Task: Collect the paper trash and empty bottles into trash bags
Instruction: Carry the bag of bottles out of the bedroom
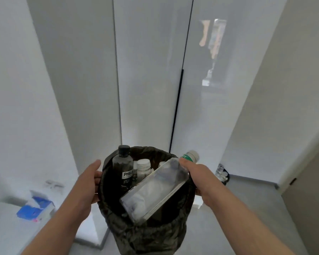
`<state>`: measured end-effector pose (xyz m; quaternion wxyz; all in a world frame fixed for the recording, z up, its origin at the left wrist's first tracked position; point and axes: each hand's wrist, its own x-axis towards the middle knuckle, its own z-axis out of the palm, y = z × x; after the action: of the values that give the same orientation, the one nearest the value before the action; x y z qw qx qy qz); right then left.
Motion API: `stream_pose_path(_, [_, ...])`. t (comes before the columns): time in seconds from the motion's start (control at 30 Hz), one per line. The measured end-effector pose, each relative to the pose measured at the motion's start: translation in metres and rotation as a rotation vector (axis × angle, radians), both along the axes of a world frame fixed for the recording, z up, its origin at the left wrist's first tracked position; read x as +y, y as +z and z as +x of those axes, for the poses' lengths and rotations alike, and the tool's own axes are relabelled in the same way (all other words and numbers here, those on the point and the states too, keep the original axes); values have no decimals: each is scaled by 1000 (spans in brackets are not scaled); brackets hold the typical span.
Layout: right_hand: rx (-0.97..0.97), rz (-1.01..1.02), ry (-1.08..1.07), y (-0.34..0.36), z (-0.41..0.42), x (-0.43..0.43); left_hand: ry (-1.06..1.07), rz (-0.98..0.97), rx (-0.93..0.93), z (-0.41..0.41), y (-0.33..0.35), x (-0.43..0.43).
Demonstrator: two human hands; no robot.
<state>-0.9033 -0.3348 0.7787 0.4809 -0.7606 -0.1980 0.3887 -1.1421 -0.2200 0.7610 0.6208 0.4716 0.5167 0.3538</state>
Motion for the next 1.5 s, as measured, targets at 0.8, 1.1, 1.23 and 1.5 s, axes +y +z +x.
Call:
stream_pose_path(0.8, [22, 46, -474, -1, 303, -233, -519, -40, 6, 388, 5, -128])
stream_pose_path(1.1, [6, 7, -608, -9, 409, -209, -686, -39, 9, 526, 0, -80])
stream_pose_path(1.23, [-13, 12, -685, -6, 451, -205, -752, -24, 4, 584, 9, -70])
stream_pose_path(1.5, [-10, 0, -767, -20, 541, -231, -826, -59, 6, 693, 3, -93])
